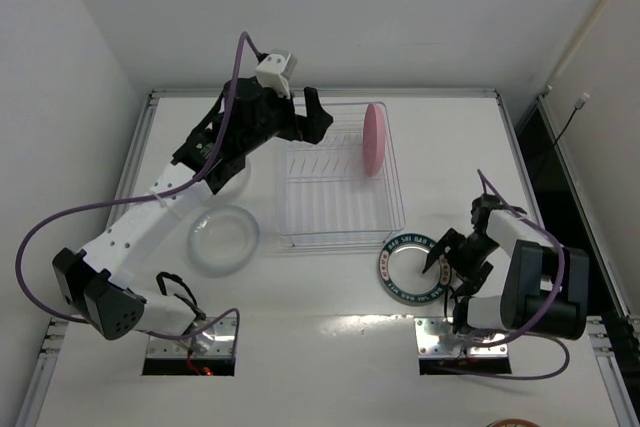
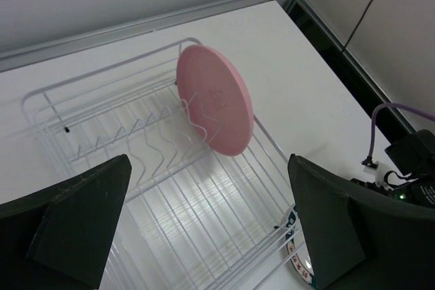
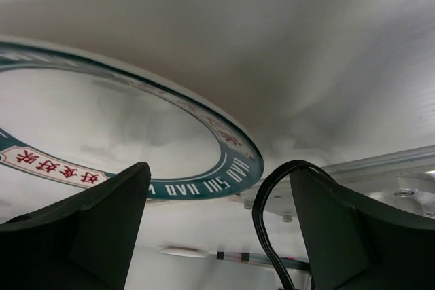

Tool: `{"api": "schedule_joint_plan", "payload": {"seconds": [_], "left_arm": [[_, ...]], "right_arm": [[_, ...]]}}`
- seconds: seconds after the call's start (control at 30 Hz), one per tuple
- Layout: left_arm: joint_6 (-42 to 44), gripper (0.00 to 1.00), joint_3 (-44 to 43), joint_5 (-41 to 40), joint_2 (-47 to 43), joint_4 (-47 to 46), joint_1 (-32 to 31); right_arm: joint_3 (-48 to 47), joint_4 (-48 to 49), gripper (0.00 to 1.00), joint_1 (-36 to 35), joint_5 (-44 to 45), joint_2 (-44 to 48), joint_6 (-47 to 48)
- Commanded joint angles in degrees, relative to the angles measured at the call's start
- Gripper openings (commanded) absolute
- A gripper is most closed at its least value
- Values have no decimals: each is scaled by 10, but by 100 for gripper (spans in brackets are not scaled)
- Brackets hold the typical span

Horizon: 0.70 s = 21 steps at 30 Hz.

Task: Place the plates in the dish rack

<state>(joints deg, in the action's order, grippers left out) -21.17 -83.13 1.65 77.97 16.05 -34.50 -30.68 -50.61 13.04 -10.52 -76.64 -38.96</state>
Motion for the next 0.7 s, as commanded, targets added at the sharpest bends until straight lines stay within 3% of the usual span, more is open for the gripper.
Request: {"api": "schedule_joint_plan", "payload": {"seconds": [0.0, 0.07, 0.17, 0.2, 0.37, 0.67], "left_arm": [[15, 100, -13, -14, -29, -3, 19], [15, 100, -8, -19, -29, -3, 24], [15, 100, -3, -19, -34, -3, 29], [10, 100, -3, -19, -34, -3, 29], [4, 100, 3, -19, -34, -8, 35], [-1, 100, 3, -19, -34, -8, 40]], "right_arm": [[-13, 36, 80, 3, 9, -11, -10], [-21, 36, 73, 3, 22, -18, -10], [-41, 42, 49, 3, 27, -33, -10], [-51, 42, 34, 8, 27, -43, -10], [-91, 20, 1, 8, 65, -59, -5], [-133, -10, 0, 8, 92, -38, 1]]}}
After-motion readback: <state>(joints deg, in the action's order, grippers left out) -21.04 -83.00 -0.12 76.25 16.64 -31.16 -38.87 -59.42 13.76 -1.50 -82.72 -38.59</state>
